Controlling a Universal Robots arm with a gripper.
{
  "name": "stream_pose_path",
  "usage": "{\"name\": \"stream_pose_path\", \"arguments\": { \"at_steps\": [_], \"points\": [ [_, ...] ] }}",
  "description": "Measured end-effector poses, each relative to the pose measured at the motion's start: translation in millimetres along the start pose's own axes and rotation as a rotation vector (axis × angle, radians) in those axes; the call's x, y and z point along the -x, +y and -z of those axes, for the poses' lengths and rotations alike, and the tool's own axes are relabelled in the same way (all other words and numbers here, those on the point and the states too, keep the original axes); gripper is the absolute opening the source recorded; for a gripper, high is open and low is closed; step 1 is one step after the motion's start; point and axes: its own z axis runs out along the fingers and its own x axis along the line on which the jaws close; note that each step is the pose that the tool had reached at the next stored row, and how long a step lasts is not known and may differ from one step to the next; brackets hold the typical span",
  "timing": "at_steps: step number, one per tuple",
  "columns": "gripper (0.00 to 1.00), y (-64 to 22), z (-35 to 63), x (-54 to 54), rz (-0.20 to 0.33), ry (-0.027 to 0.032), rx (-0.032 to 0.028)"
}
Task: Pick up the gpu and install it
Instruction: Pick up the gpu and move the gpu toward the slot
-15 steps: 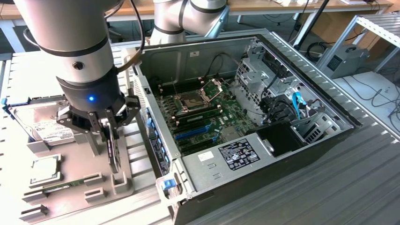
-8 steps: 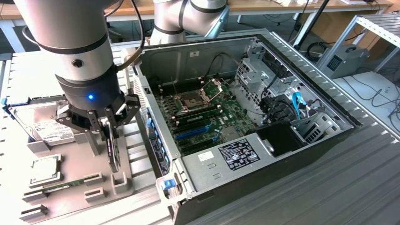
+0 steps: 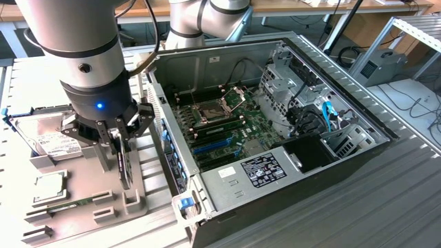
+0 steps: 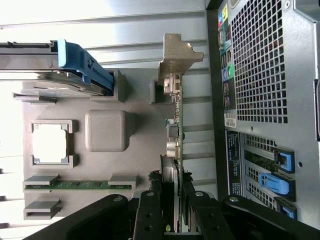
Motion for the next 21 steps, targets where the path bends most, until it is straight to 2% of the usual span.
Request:
{"name": "stream_pose_path", "arguments": {
  "at_steps": [21],
  "points": [
    [0.26,0.1,4.8,0.1,0.000,0.0000,0.0000]
  ]
}}
